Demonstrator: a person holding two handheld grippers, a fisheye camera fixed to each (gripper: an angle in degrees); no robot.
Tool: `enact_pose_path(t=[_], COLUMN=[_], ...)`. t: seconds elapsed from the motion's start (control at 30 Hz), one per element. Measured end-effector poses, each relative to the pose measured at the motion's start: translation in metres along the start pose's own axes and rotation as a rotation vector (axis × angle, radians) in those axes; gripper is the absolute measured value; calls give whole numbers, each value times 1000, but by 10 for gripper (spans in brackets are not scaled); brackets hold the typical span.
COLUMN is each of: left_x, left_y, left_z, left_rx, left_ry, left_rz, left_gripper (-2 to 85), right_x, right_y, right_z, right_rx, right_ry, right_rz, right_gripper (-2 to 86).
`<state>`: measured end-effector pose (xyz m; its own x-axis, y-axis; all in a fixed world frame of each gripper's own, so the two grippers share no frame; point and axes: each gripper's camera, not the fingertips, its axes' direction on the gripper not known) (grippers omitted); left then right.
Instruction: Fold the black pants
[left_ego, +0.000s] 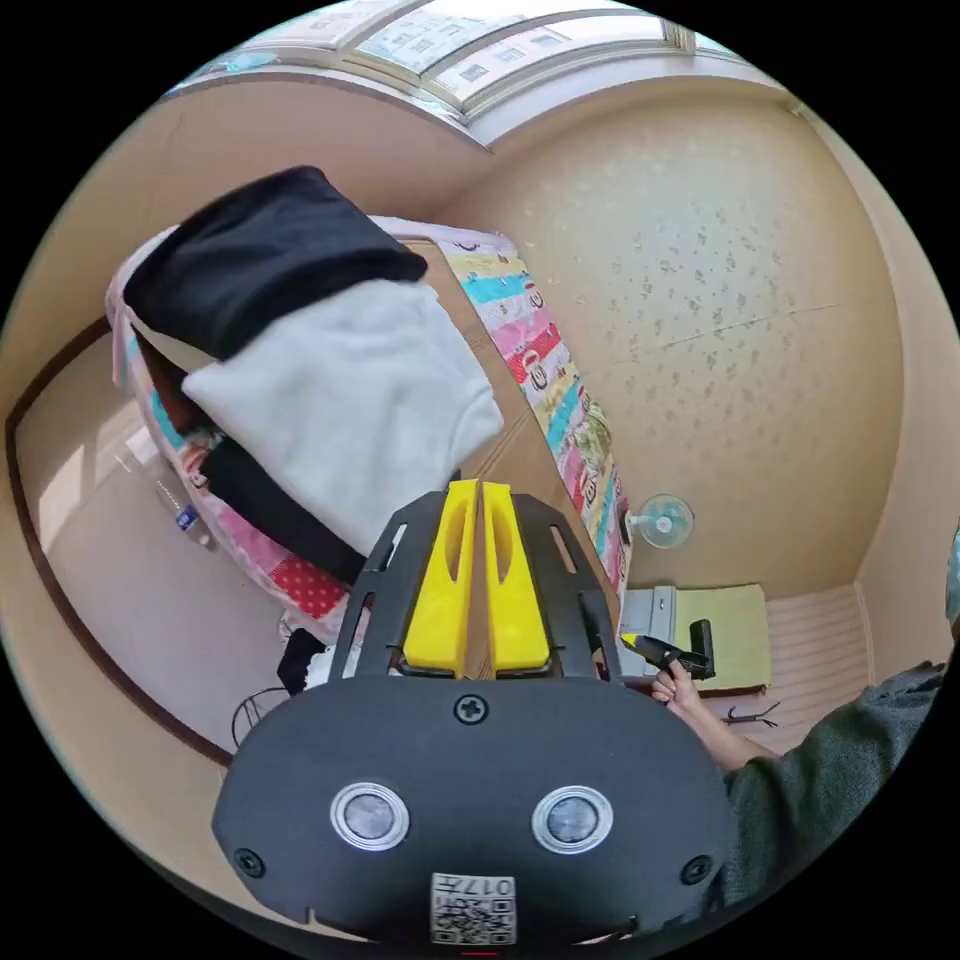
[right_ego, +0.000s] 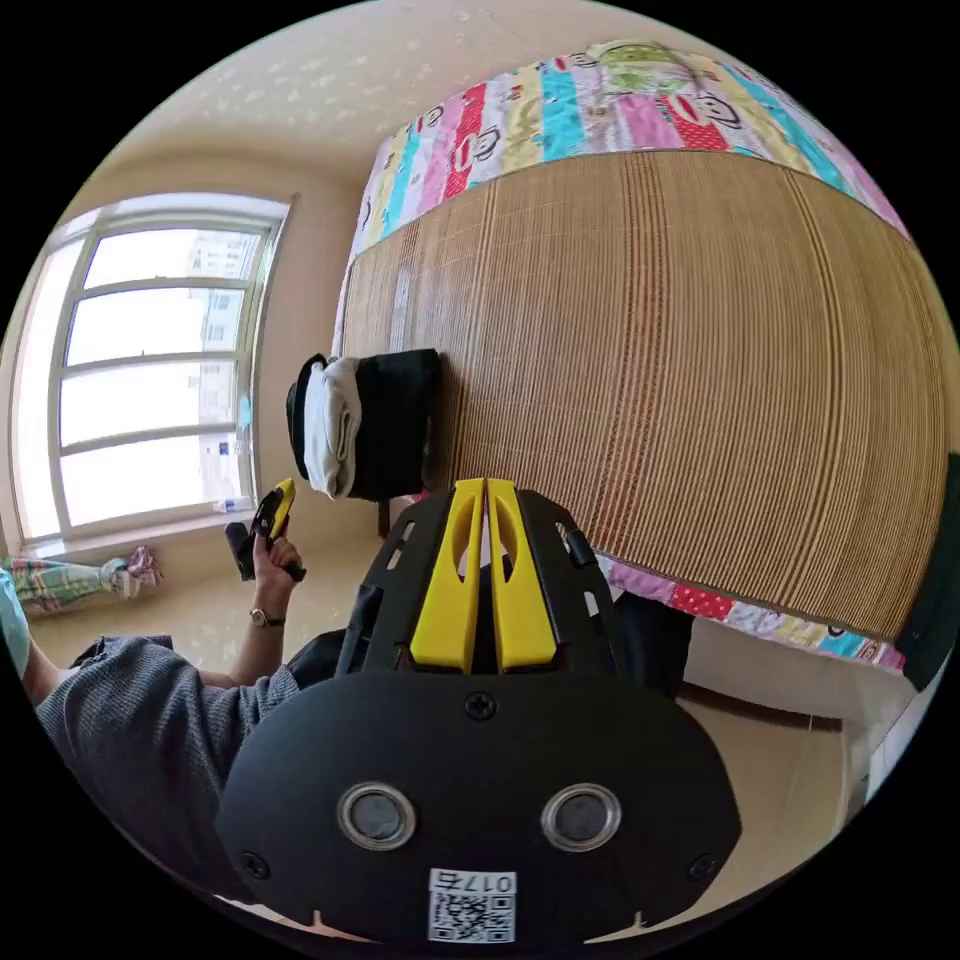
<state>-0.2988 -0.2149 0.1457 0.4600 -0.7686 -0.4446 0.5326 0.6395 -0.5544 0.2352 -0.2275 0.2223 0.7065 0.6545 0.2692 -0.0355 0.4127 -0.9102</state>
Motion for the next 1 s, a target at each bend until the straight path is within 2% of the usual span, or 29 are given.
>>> enact_pose_path(t=[0.1,0.2,0.3,0.53,0.67,0.8,0.87,1.0], left_x=[65,130,174,223,239,234,233,225], left_y=[29,61,96,195,255,292,302,310], left_z=[89,138,173,266,326,381,403,440], left_rx=[-229,-304,-305,-342,-385,-453,-474,-457], left_ry=[125,153,127,93,40,38,5,-50], left_rz=[174,373,484,523,565,547,554,552], left_gripper=[-9,-10,-10,-10,-9,-2,2,8], right_x=[67,143,228,442,545,606,638,666], right_y=[42,86,133,245,274,294,305,304], right_z=[-48,-87,-118,-165,-175,-184,-184,-186], right_rx=[120,226,317,564,563,672,778,820], right_ry=[-32,-69,-90,-288,-318,-330,-405,-466], right_rz=[105,213,360,787,982,1087,1136,1137], right_gripper=[5,7,9,51,122,158,178,157])
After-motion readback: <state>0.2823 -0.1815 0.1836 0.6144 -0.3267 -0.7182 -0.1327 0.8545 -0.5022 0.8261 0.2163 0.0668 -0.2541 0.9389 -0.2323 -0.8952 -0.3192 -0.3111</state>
